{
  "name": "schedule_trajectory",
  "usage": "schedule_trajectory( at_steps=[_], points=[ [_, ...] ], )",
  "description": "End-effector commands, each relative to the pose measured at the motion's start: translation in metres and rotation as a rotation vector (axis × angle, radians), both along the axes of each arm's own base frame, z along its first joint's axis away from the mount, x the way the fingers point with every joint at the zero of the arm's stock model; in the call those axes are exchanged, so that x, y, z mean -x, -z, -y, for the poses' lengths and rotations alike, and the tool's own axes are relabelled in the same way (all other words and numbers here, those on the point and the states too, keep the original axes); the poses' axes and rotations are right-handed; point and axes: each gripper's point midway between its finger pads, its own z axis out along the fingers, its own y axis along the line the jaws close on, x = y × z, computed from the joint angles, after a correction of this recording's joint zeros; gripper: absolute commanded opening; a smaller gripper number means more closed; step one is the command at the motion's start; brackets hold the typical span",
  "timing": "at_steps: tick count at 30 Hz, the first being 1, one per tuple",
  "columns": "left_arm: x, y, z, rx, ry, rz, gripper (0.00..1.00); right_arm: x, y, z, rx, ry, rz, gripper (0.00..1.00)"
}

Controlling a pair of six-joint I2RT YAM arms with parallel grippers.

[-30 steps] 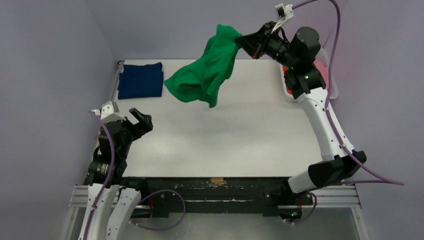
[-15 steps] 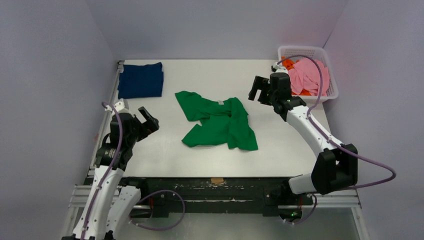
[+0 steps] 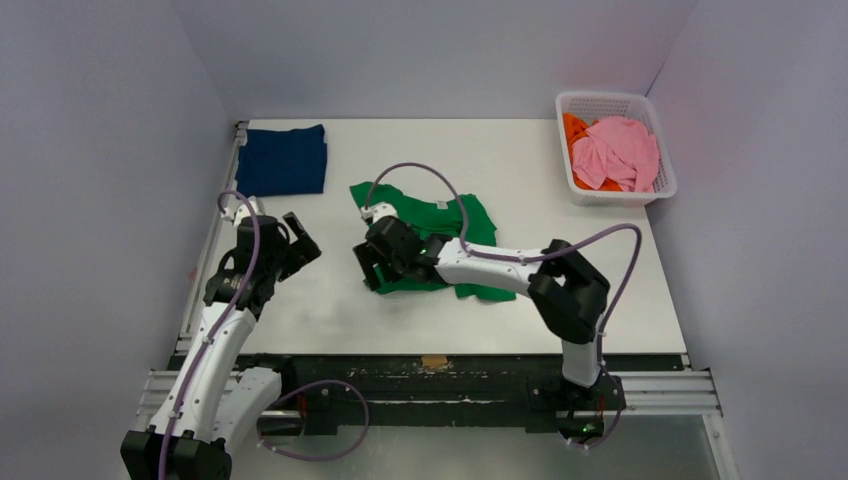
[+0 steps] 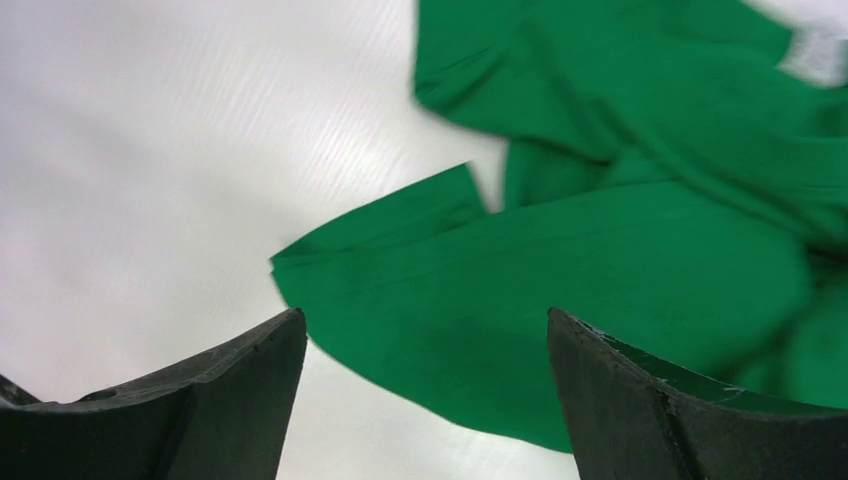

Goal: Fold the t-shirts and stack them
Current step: Flatten out the tshirt

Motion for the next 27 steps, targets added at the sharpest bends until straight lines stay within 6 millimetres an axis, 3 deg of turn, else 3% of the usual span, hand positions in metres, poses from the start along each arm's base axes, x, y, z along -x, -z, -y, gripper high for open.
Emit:
schedule_trajectory(
  at_steps=[1,4,8,10,11,12,14,18,21,23,27],
  points=[
    [-0.002,-0.009,-0.012,-0.023,-0.077,0.022,1.00,0.008,0.005,-0.040,0.034,-0.044,0.020,0.83],
    [-0.002,-0.009,-0.013,-0.024,-0.080,0.024,1.00,0.012,0.030,-0.053,0.117,-0.067,0.020,0.80],
    [-0.002,-0.007,-0.014,-0.026,-0.084,0.017,1.00,0.010,0.060,-0.039,0.236,-0.012,-0.001,0.71],
    [-0.002,-0.007,-0.015,-0.030,-0.089,0.017,1.00,0.013,0.068,-0.028,0.258,0.020,-0.017,0.53],
    [-0.002,-0.008,-0.015,-0.029,-0.089,0.019,1.00,0.013,0.070,-0.021,0.267,0.041,-0.013,0.37],
    [-0.002,-0.008,-0.015,-0.029,-0.089,0.021,1.00,0.011,0.066,-0.012,0.273,0.077,0.007,0.18],
    [-0.005,-0.009,-0.012,-0.021,-0.075,0.027,1.00,0.008,0.052,0.006,0.279,0.141,0.052,0.00],
    [-0.018,-0.010,0.006,0.032,0.005,0.040,1.00,0.003,-0.002,0.044,0.194,0.247,0.145,0.00],
    [-0.035,-0.007,0.026,0.090,0.093,0.046,1.00,0.003,-0.026,0.089,0.120,0.337,0.152,0.00],
    [-0.046,-0.003,0.038,0.127,0.145,0.040,1.00,0.002,-0.037,0.132,0.075,0.434,0.135,0.00],
    [-0.070,0.009,0.056,0.143,0.201,-0.025,1.00,-0.001,-0.038,0.227,0.023,0.683,0.112,0.00]
  ],
)
